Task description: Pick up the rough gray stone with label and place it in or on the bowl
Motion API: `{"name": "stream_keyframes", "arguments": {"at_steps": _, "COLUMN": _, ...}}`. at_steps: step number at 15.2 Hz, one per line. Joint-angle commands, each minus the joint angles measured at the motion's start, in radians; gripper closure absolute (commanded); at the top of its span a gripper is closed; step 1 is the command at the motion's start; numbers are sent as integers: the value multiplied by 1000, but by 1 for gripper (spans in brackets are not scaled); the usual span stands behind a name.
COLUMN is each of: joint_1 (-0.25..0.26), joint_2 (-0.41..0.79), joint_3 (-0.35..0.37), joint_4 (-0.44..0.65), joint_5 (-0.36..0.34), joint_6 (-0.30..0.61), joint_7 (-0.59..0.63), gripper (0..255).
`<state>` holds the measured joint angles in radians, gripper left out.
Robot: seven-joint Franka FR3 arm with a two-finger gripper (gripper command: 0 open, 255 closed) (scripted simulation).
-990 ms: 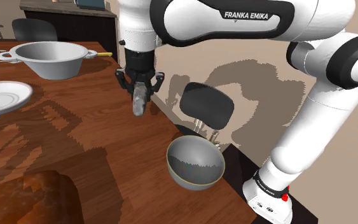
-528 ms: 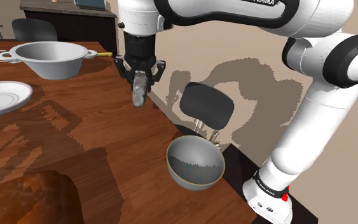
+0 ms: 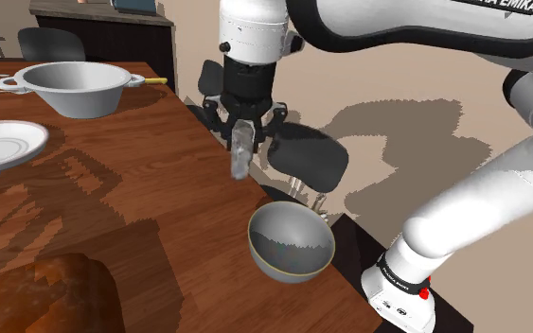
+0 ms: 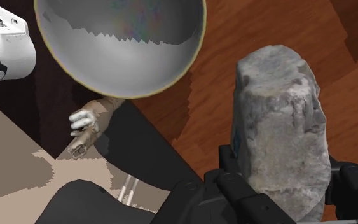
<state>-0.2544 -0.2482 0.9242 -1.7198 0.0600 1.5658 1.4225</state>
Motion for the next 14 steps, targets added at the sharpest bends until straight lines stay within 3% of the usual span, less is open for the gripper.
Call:
{"name": "stream_keyframes", "arguments": {"at_steps": 1, "joint_1": 29, "joint_2": -96, "joint_3": -47, "joint_4": -58, "joint_5": 69, "joint_6": -9, "joint_7": -30, "gripper": 255}}
{"name": "stream_keyframes", "arguments": {"at_steps": 11, "joint_1": 220, "joint_2": -439, "joint_3": -196, "joint_4": -246, "joint_5": 245, "joint_6": -131, "joint_7": -38, "gripper": 255}}
{"name": "stream_keyframes", "arguments": {"at_steps": 14, "joint_1": 229, "joint_2": -454, "joint_3": -191, "joint_4": -295, "joint_5": 255, "joint_6": -95, "joint_7": -40, "gripper": 255}}
